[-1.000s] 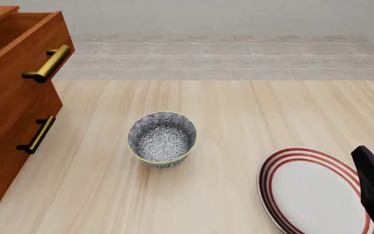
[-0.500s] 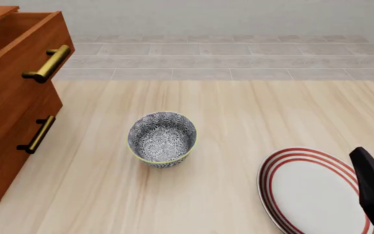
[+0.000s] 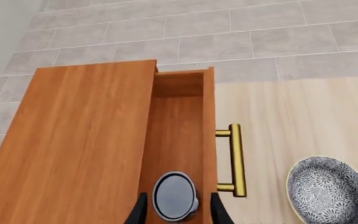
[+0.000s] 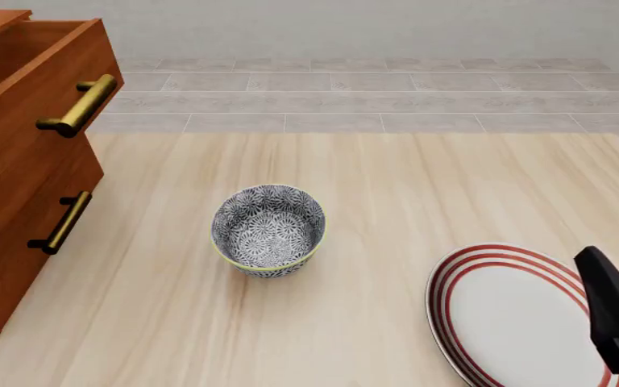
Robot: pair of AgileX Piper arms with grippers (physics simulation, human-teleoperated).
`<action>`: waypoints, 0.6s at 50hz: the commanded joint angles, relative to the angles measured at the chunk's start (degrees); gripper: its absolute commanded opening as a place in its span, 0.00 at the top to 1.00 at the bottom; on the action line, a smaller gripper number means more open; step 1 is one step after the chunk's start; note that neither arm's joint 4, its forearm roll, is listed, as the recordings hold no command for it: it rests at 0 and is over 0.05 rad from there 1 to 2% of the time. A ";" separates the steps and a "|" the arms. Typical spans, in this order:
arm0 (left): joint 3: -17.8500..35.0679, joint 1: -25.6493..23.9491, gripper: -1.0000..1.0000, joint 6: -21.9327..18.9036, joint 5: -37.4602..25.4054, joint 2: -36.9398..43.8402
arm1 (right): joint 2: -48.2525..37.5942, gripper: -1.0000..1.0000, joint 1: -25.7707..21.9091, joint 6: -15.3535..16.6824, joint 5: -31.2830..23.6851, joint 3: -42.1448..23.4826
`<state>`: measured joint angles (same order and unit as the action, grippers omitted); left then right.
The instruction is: Put the ketchup in the top drawer of the cabinet.
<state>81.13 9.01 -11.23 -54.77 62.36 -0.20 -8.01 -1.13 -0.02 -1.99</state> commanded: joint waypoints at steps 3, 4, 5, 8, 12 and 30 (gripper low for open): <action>6.00 -7.12 0.00 0.63 -5.83 -3.15 | 0.15 0.00 -0.19 0.18 0.54 0.81; 6.42 -6.95 0.00 0.49 -5.93 -3.05 | 0.14 0.00 -0.27 0.23 0.54 0.89; 6.75 -6.99 0.00 0.44 -5.97 -3.05 | 0.14 0.00 -0.30 0.25 0.49 0.87; 7.82 -9.00 0.00 -0.08 -6.92 -3.80 | 0.14 0.00 -0.16 0.13 0.64 0.89; 8.05 -10.87 0.00 -0.98 -7.45 -4.52 | 0.15 0.00 -0.15 0.16 0.49 0.73; 4.32 -21.85 0.00 -3.02 -7.80 -8.30 | 0.02 0.00 -0.23 0.09 0.01 -0.17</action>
<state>85.81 -7.68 -13.64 -61.94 55.47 -0.19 -8.24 -0.99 0.42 -1.52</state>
